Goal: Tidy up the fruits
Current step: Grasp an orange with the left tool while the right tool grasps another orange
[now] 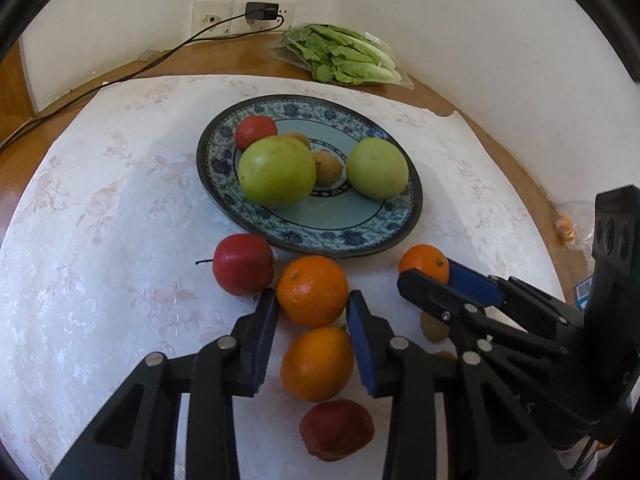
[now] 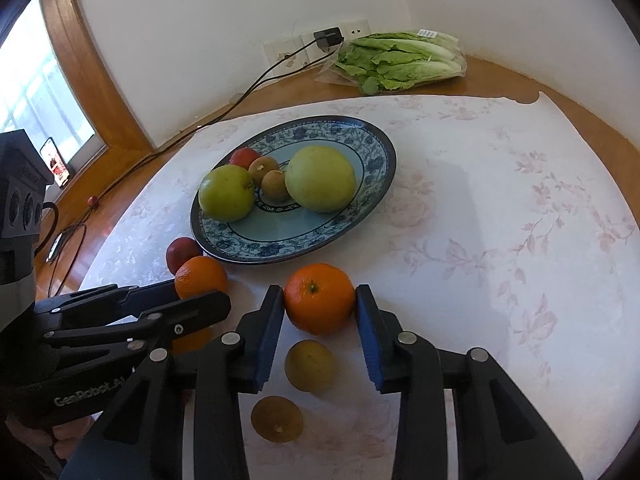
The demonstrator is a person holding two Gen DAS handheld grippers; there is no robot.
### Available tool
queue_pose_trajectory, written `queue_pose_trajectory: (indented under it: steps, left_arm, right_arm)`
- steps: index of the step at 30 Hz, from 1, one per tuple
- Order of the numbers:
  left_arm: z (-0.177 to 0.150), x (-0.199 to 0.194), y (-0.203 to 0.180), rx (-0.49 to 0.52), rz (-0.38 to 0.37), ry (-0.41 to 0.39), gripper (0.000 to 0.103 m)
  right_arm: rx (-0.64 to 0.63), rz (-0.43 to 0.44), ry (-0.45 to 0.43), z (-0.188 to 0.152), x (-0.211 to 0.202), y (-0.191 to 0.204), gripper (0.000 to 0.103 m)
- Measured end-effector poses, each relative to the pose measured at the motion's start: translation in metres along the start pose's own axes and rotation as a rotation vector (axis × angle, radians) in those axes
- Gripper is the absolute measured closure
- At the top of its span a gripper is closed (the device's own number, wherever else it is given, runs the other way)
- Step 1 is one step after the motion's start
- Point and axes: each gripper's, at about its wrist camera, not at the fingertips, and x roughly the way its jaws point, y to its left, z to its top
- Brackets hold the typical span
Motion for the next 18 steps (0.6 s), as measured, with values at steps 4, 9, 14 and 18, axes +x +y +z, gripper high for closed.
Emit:
queue_pose_trajectory:
  steps: [4,9,14,18]
  left_arm:
    - [-0.001,0.0,0.0,0.004,-0.01,-0.002,0.067]
    - [-0.003,-0.003,-0.001,0.016,-0.022,-0.004,0.067]
    - [-0.002,-0.008,0.0,0.021,-0.033,-0.013,0.067]
    - [-0.002,-0.013,0.0,0.024,-0.039,-0.025,0.067]
  right_arm:
    - [0.007,0.012,0.0,-0.001,-0.001,-0.001,0.066]
    - [0.006,0.009,-0.012,-0.001,-0.006,0.0,0.066]
    - [-0.002,0.006,-0.028,0.0,-0.012,0.003,0.066]
    - [-0.008,0.007,-0.039,0.0,-0.017,0.006,0.066]
